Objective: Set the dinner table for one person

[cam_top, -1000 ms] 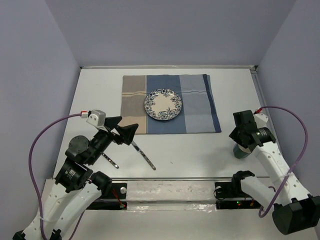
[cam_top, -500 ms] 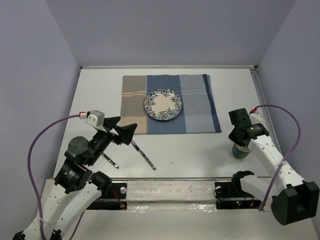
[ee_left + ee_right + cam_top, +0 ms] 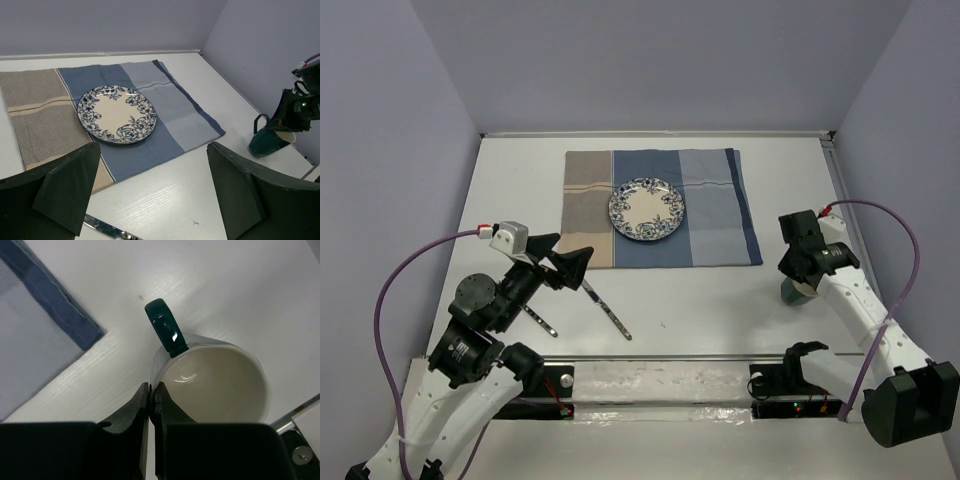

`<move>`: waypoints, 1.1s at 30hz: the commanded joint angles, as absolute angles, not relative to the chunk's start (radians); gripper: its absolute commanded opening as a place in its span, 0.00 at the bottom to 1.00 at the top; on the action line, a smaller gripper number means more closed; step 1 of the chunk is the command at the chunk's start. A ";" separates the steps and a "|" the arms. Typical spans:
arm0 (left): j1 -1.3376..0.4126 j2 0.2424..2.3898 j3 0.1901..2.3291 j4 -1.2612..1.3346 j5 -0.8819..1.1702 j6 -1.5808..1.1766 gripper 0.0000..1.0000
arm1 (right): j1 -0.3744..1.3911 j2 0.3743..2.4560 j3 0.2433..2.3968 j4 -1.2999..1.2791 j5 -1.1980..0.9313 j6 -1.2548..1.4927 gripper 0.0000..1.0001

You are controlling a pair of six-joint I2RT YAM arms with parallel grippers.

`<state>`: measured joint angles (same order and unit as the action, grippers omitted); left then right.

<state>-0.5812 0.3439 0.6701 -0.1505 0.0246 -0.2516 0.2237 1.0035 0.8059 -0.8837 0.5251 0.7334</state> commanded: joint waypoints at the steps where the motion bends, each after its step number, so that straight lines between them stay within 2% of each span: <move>1: -0.584 0.365 0.704 -0.109 0.020 -0.238 0.99 | 0.227 1.028 0.986 -0.672 0.528 0.573 0.00; 5: -0.581 0.364 0.703 -0.109 0.011 -0.238 0.99 | 0.249 1.170 1.153 -0.534 0.471 0.428 0.00; 8: -0.580 0.367 0.703 -0.109 0.011 -0.239 0.99 | 0.270 1.362 1.297 -0.463 0.404 0.304 0.00; 9: -0.578 0.371 0.703 -0.109 0.011 -0.239 0.99 | 0.270 1.467 1.410 -0.451 0.375 0.252 0.00; 15: -0.577 0.377 0.703 -0.117 0.011 -0.238 0.99 | 0.279 1.810 1.817 -0.439 0.229 0.056 0.00; 22: -0.577 0.390 0.703 -0.121 -0.034 -0.235 0.99 | 0.279 2.172 2.311 -0.550 0.137 -0.020 0.00; 33: -0.569 0.422 0.704 -0.124 -0.040 -0.235 0.99 | 0.279 2.396 2.479 -0.563 0.103 -0.078 0.00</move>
